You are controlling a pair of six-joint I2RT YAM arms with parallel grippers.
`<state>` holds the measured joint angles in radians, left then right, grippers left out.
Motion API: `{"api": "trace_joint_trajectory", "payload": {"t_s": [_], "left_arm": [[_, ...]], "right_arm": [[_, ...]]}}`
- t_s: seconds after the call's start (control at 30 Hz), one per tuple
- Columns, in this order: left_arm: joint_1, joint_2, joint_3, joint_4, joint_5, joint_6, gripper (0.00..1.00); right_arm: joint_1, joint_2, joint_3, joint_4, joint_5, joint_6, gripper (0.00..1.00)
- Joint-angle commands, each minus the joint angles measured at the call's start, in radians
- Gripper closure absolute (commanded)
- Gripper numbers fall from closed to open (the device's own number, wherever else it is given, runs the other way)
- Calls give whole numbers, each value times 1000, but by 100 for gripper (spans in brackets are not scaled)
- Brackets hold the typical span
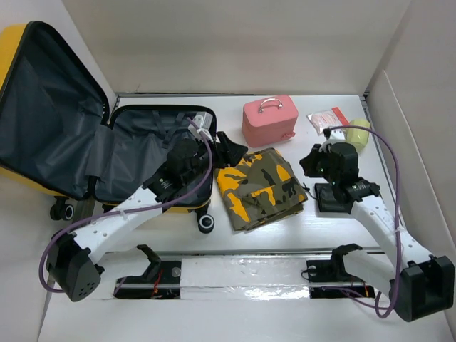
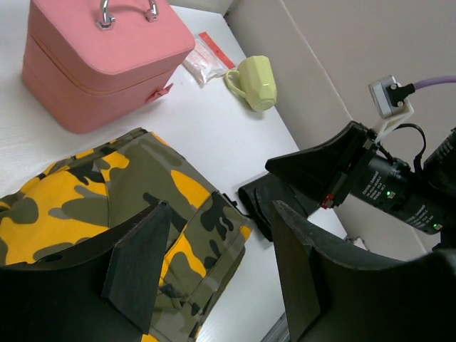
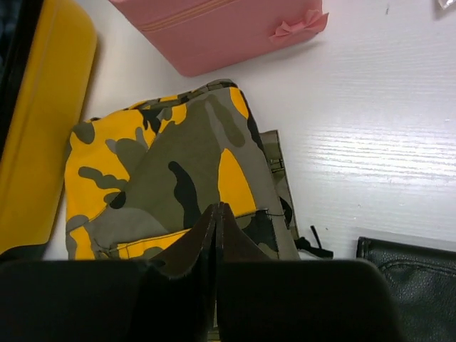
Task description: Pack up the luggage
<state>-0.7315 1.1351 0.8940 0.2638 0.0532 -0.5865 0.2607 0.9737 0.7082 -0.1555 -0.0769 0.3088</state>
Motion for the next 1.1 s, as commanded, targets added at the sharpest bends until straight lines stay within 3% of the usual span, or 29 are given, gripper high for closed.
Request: {"api": "trace_joint_trajectory", "payload": {"t_s": [0.0, 0.07, 0.1, 0.13, 0.23, 0.33, 0.4, 0.6, 0.7, 0.8, 0.93, 1.07], "left_arm": [[0, -49, -3, -18, -42, 31, 45], [0, -58, -10, -47, -44, 36, 47], [0, -64, -16, -49, -44, 34, 53], [0, -69, -24, -49, -36, 31, 58], [0, -98, -79, 4, 2, 19, 78], [0, -106, -107, 17, 23, 17, 92], [0, -84, -110, 9, 36, 16, 100], [0, -72, -142, 17, 68, 2, 100], [0, -67, -141, 0, 56, 11, 100], [0, -51, -141, 6, 65, 10, 100], [0, -14, -141, 12, 91, 14, 100], [0, 40, -133, 23, 123, 28, 84]], "right_arm": [[-8, 36, 37, 73, -26, -7, 100], [-8, 71, 37, 83, -20, -7, 100], [-8, 85, 36, 83, -15, -7, 93], [-8, 114, 34, 82, 0, -5, 63], [-17, 158, 20, 94, 26, 0, 12], [-26, 238, 13, 116, 23, 0, 8], [-26, 312, 31, 105, 14, 0, 8], [-26, 448, 48, 145, 12, 35, 12], [-26, 525, 62, 194, -40, 55, 21], [-26, 572, 56, 233, -90, 79, 40], [-61, 583, 45, 248, -129, 96, 81], [-144, 510, -4, 266, -115, 113, 95]]}}
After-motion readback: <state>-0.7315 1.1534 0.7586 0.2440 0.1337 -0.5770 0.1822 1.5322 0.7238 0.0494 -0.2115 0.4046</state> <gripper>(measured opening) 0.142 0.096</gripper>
